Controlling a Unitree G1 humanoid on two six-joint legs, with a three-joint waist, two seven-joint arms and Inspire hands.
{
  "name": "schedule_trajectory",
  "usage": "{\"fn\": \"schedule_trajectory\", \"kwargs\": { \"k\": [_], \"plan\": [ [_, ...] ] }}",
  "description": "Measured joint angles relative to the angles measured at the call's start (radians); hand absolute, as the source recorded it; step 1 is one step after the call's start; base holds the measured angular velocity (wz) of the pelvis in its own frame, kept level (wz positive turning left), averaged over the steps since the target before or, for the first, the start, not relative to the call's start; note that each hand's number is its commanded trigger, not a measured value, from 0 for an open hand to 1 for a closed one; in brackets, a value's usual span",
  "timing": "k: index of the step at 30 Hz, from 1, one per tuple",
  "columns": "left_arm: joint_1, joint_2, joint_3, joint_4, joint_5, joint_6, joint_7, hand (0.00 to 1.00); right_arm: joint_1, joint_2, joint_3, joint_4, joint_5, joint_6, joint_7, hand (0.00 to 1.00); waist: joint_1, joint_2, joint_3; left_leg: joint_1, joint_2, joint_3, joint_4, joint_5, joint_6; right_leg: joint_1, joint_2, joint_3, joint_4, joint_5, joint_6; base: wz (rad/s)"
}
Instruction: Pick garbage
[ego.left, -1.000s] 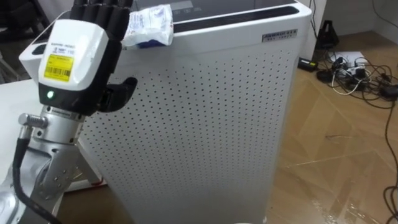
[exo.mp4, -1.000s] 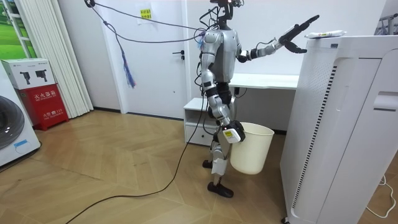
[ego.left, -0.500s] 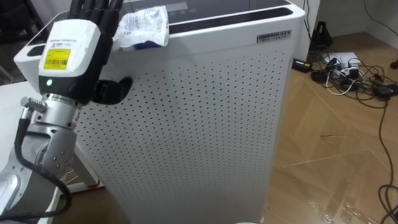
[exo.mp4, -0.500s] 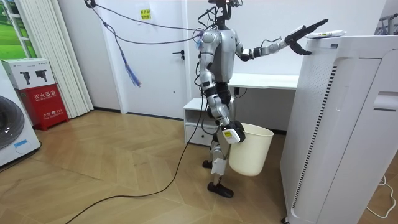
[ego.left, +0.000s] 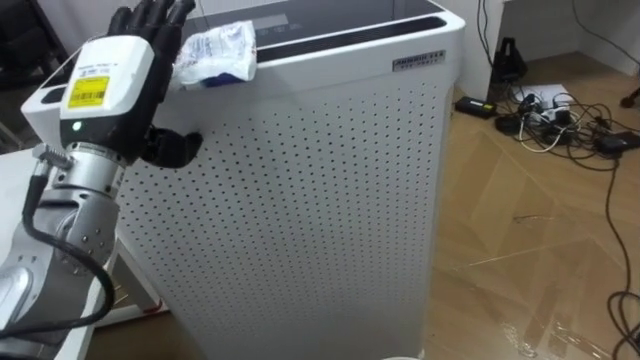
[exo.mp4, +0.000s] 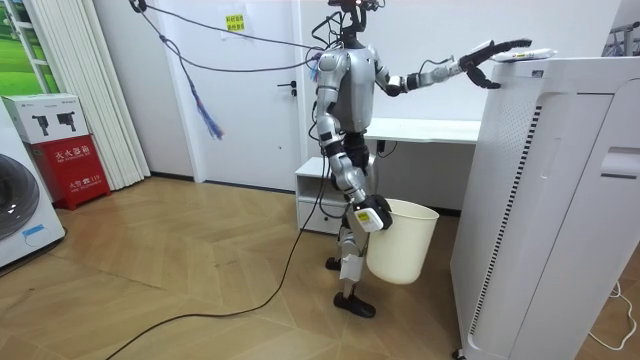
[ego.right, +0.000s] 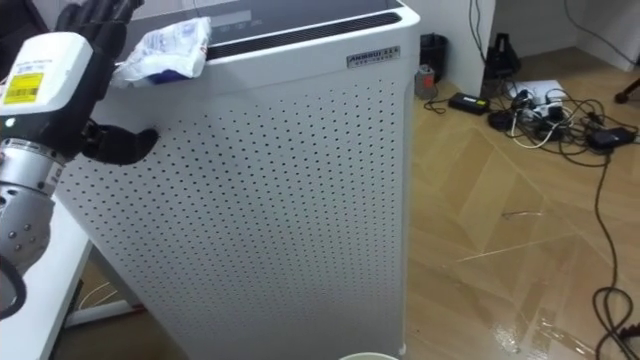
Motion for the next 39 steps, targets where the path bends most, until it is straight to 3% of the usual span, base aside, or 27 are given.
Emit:
{"fn": "schedule_trajectory", "kwargs": {
  "k": [5,9,17,25,28,32,34,37,39],
  "plan": [
    [-0.012,0.014,-0.008,0.002,-0.001,0.0,-0.015,1.0,-0.002,0.0,0.0,0.004,0.0,0.0,-0.005,1.0,0.008,0.006,0.0039,-0.005,0.0,-0.003,0.003,0.0,0.0,-0.002,0.001,0.004,-0.001,0.002,0.0,0.0],
    [-0.028,0.074,-0.028,0.002,-0.001,-0.005,-0.015,1.0,-0.004,-0.005,0.001,0.008,0.001,0.0,-0.006,1.0,0.005,0.028,0.0124,-0.008,0.0,-0.003,-0.001,0.0,0.0,-0.001,0.001,0.003,0.0,0.002,0.001,0.0],
    [-0.039,0.079,-0.03,0.0,-0.001,-0.006,-0.012,1.0,-0.005,-0.013,0.001,0.008,-0.002,0.0,-0.007,1.0,0.008,0.041,0.0106,-0.009,-0.001,-0.005,-0.011,0.0,-0.001,-0.001,0.002,0.005,0.002,0.003,0.0,0.0],
    [-0.039,0.078,-0.03,-0.041,-0.035,-0.023,0.05,1.0,-0.017,-0.019,0.033,0.015,0.017,-0.002,-0.024,1.0,0.01,0.027,0.0135,-0.007,-0.001,-0.005,-0.004,0.001,0.0,0.004,0.003,0.008,-0.002,0.004,0.002,0.0],
    [-0.038,0.078,-0.03,-0.095,-0.015,-0.03,0.097,1.0,-0.019,-0.018,0.047,0.019,0.017,-0.003,-0.024,1.0,0.011,0.015,0.013,-0.009,0.0,-0.007,-0.003,0.001,0.001,-0.002,0.004,0.008,-0.002,0.007,0.001,-0.01],
    [-0.038,0.078,-0.03,-0.232,-0.027,-0.073,0.186,1.0,-0.017,-0.012,0.071,0.016,0.022,-0.013,-0.027,1.0,0.019,0.0,0.0105,-0.01,0.001,-0.014,-0.002,0.001,0.001,-0.004,0.003,0.005,-0.007,0.007,0.001,-0.08],
    [-0.037,0.061,-0.033,-0.326,-0.068,-0.103,0.195,1.0,-0.017,-0.007,0.083,0.018,0.026,-0.02,-0.027,1.0,0.014,-0.011,0.0116,-0.009,0.001,-0.014,-0.002,0.001,0.001,0.001,0.001,-0.011,-0.016,0.008,0.001,-0.02],
    [-0.021,0.027,-0.048,-0.413,-0.161,-0.122,0.184,1.0,-0.016,-0.003,0.107,0.018,0.039,-0.026,-0.028,1.0,0.022,-0.023,0.011,-0.004,0.003,-0.014,-0.003,0.001,0.0,0.008,0.002,-0.015,-0.02,0.006,-0.001,0.0],
    [0.01,-0.009,-0.046,-0.506,-0.301,-0.138,0.141,1.0,-0.014,0.004,0.111,0.011,0.053,-0.027,-0.029,1.0,0.025,-0.037,0.0108,-0.004,0.004,-0.011,-0.003,0.001,0.0,0.007,0.001,-0.02,-0.02,0.005,-0.002,0.02]
  ]
}}
